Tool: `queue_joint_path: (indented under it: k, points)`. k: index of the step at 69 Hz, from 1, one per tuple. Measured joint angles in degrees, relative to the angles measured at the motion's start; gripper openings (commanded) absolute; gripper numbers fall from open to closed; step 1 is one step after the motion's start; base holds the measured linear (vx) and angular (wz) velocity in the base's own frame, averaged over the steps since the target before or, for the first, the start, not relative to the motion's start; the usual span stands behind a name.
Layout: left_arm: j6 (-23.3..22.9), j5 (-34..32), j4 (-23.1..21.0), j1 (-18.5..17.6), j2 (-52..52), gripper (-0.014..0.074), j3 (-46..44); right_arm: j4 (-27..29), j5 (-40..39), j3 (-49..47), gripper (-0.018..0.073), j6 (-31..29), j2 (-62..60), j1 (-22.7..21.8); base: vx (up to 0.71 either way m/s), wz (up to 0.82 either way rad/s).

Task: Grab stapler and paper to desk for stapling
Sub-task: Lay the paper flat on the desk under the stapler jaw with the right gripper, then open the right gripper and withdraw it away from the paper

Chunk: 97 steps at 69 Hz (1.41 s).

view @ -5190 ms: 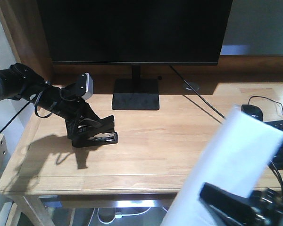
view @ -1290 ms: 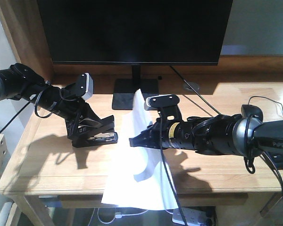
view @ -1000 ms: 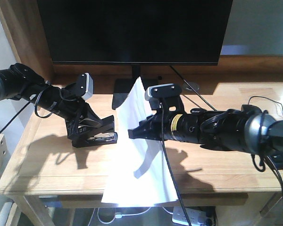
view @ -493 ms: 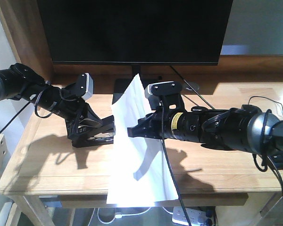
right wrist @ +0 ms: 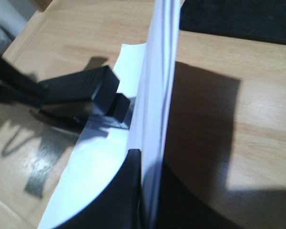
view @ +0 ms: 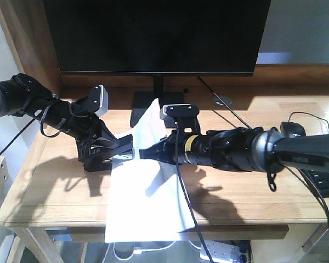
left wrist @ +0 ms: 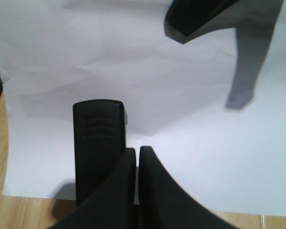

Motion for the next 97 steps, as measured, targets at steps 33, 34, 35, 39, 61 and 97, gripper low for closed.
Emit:
queue_joint_path:
  k: [33, 34, 35, 39, 61, 97]
  points:
    - [0.0, 0.0, 0.0, 0.0, 0.0, -0.0006, 0.0, 2.91, 5.11, -5.02, 0.0027, 0.0, 4.83, -0.12, 0.0, 0.0]
    - [0.0, 0.0, 0.0, 0.0, 0.0, -0.0006, 0.0, 2.91, 5.36, -5.02, 0.0034, 0.0, 4.83, -0.12, 0.0, 0.0]
    - [0.0, 0.0, 0.0, 0.0, 0.0, -0.0006, 0.0, 2.91, 5.85, -5.02, 0.0041, 0.0, 4.83, -0.12, 0.0, 0.0]
    - [0.0, 0.0, 0.0, 0.0, 0.0, -0.0006, 0.0, 2.91, 7.22, -5.02, 0.0083, 0.0, 4.83, -0.12, 0.0, 0.0]
    - [0.0, 0.0, 0.0, 0.0, 0.0, -0.0006, 0.0, 3.09, 12.63, -5.02, 0.051, 0.0, 4.89, -0.12, 0.0, 0.0]
    - [0.0, 0.0, 0.0, 0.0, 0.0, -0.0006, 0.0, 2.89, 25.67, -5.02, 0.0671, -3.45, 0.25, -0.12, 0.0, 0.0]
